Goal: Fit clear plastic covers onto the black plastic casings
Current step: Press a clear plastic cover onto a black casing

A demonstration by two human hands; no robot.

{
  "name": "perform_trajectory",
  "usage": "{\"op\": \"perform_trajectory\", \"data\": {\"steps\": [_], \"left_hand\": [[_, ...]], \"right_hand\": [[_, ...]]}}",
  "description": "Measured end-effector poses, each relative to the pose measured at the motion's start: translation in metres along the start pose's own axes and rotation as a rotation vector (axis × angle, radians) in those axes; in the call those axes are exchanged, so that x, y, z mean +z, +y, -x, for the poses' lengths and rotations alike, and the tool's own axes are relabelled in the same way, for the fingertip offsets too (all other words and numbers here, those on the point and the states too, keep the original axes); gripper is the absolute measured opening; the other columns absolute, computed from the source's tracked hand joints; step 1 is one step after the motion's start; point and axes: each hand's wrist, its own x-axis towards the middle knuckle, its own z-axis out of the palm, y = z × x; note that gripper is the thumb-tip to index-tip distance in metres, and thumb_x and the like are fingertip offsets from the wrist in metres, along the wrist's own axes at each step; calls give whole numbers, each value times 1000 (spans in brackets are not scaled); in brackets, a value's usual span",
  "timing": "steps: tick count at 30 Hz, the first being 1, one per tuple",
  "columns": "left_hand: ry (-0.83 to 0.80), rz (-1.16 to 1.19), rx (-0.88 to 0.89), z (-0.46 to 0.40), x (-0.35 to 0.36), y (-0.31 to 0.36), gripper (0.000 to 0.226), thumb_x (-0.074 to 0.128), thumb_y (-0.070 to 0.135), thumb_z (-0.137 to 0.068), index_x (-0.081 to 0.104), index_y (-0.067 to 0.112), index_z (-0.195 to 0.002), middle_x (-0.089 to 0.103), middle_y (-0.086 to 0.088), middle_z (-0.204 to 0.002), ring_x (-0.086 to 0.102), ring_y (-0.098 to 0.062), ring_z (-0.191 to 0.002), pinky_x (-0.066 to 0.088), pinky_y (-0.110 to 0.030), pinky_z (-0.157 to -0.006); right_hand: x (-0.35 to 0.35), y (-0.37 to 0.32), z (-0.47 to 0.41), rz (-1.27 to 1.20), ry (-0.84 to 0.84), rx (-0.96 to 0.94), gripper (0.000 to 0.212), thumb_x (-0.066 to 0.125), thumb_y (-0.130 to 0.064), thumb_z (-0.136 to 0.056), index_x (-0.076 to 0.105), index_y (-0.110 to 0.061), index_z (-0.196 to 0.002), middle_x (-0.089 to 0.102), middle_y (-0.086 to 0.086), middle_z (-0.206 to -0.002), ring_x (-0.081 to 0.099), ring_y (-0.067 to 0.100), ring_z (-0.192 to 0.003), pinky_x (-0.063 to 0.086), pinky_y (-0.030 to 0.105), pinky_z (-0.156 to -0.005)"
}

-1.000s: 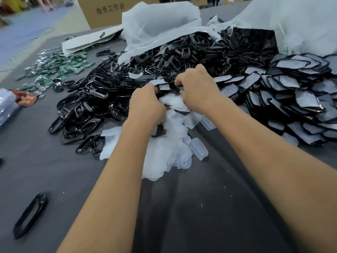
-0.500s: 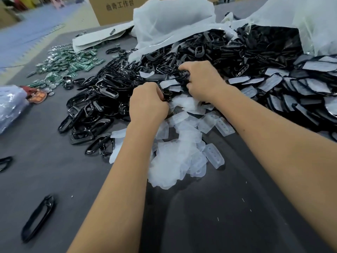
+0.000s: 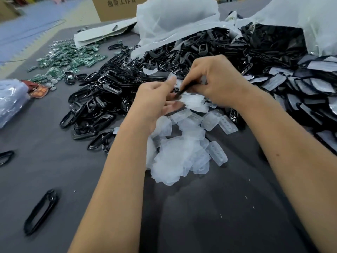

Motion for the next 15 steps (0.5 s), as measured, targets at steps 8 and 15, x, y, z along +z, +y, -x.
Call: {"op": "perform_trajectory", "data": {"steps": [8, 15], "left_hand": [[-21, -28, -14, 15, -11, -6, 46, 66, -17, -87, 68, 9, -124, 73, -13, -83, 74, -20, -68, 60, -25, -63], [138, -82, 137, 6, 0, -10, 17, 68, -11, -87, 73, 5, -88, 70, -2, -59, 72, -19, -58, 65, -36, -66]], "right_hand": [[27, 9, 25, -381, 134, 243, 34, 88, -14, -81, 72, -19, -110, 73, -1, -76, 66, 6, -62, 51, 24, -61], [55, 5, 31, -888, 217, 314, 26, 75, 1, -91, 74, -7, -116, 75, 11, -80, 65, 13, -62, 53, 23, -59]]}}
